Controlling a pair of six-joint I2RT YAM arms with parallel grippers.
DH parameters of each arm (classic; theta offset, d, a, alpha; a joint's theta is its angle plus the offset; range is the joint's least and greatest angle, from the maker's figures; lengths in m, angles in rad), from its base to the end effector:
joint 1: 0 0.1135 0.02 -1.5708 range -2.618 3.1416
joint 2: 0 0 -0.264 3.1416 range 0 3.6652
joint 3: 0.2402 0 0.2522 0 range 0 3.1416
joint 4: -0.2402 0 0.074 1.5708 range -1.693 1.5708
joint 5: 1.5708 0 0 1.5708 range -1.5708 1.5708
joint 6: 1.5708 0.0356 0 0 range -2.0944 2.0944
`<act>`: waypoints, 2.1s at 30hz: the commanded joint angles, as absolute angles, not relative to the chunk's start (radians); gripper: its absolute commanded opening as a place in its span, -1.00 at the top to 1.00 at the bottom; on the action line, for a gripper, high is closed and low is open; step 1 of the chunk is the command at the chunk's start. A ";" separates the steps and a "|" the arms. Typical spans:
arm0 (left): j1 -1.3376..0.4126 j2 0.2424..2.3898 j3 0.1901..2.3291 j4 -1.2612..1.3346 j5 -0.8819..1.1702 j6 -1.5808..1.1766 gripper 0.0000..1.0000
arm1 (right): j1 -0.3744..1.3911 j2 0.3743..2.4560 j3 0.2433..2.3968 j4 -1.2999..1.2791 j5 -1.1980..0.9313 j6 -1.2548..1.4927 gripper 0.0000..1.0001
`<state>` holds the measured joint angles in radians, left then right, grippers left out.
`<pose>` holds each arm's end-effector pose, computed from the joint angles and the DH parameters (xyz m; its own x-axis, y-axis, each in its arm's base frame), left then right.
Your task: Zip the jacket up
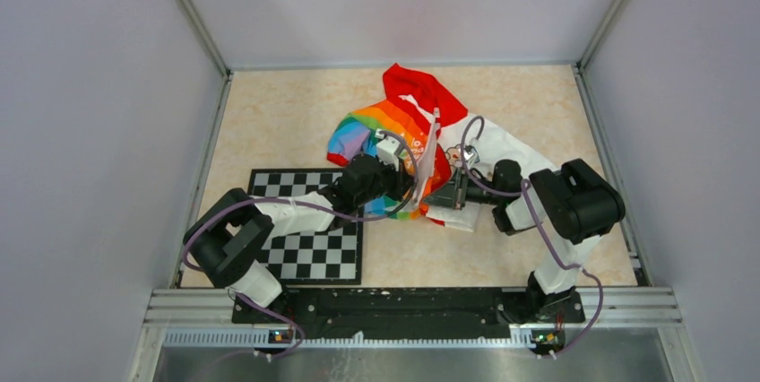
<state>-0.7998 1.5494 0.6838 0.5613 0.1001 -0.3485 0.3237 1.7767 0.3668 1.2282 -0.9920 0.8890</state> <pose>0.2227 -0.2343 0.1970 -0.4626 -0.0114 -0.8865 0.6619 0.6608 -0.3539 0.2412 0.1123 0.1228 -0.8491 0.1631 -0.5024 -0.4685 0.2064 0.8590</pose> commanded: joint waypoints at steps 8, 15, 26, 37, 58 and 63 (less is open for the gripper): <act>-0.803 1.555 0.683 0.630 0.133 -0.337 1.00 | 0.302 1.806 0.376 1.322 -0.992 0.905 1.00; -0.802 1.552 0.672 0.650 0.145 -0.335 1.00 | 0.292 1.838 0.381 1.390 -1.007 0.954 1.00; -0.802 1.555 0.674 0.653 0.160 -0.330 1.00 | 0.284 1.914 0.413 1.568 -1.031 1.070 1.00; -0.801 1.548 0.665 0.659 0.148 -0.344 1.00 | 0.282 1.956 0.423 1.723 -1.040 1.153 1.00; -0.682 1.596 0.693 0.591 0.405 -0.610 1.00 | 0.283 1.871 0.362 1.720 -1.042 1.114 1.00; -0.657 1.576 0.774 0.449 0.395 -0.534 0.63 | 0.283 1.830 0.309 1.661 -1.042 1.091 1.00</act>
